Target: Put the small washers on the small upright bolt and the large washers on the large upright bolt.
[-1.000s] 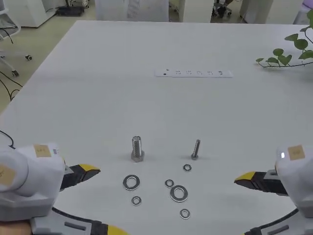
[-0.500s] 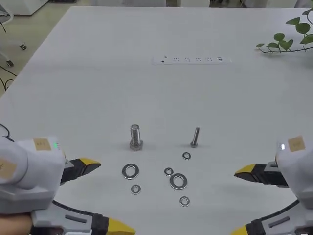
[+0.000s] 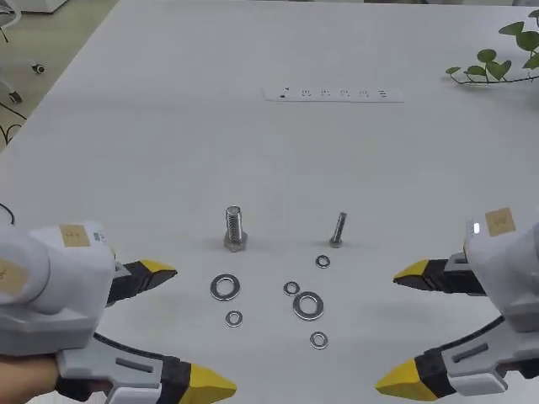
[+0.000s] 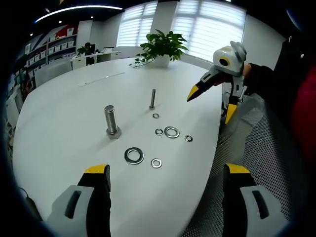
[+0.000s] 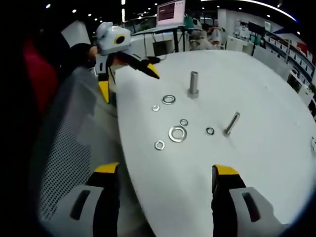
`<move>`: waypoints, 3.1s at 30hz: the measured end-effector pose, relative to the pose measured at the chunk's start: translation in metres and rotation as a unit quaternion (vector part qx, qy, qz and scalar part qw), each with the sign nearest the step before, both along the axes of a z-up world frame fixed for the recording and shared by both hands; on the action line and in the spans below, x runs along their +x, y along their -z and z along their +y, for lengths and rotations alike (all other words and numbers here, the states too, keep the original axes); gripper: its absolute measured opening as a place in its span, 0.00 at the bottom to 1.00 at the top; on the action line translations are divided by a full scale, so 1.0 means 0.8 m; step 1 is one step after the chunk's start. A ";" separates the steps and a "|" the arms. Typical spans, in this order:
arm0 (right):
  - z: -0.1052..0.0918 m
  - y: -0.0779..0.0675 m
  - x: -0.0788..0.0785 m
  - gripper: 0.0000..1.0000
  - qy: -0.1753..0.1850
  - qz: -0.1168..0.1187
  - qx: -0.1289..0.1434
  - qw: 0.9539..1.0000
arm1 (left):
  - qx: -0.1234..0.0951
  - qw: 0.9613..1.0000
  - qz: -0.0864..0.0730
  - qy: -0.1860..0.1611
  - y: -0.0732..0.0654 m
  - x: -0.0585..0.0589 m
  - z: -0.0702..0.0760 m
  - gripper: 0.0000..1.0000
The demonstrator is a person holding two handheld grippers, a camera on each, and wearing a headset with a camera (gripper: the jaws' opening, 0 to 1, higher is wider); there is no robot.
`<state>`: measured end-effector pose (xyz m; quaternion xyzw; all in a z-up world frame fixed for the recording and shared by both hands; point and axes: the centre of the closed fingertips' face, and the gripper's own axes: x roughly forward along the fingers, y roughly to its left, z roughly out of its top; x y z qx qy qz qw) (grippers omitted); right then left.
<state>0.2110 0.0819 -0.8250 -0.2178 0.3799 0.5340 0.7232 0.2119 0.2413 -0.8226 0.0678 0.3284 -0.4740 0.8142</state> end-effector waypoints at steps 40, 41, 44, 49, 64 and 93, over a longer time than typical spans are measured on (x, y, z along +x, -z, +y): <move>0.076 0.027 0.049 0.32 -0.097 -0.019 -0.086 0.991 | -0.007 1.000 -0.005 -0.001 -0.005 -0.001 -0.009 0.94; 0.076 0.029 0.049 0.32 -0.097 -0.017 -0.087 0.991 | -0.007 1.000 -0.005 -0.001 -0.005 -0.001 -0.009 0.94; 0.077 0.036 0.048 0.30 -0.101 -0.014 -0.096 0.990 | -0.007 1.000 -0.004 -0.001 -0.005 0.000 -0.010 0.94; 0.075 0.047 0.049 0.29 -0.111 -0.015 -0.116 0.987 | -0.008 1.000 -0.004 -0.001 -0.005 0.001 -0.011 0.94; 0.073 0.063 0.046 0.29 -0.119 -0.016 -0.133 0.984 | -0.012 1.000 -0.008 -0.006 -0.006 0.000 -0.012 0.94; 0.076 0.062 0.047 0.24 -0.107 -0.014 -0.133 0.985 | -0.014 1.000 -0.012 -0.012 -0.009 0.001 -0.013 0.94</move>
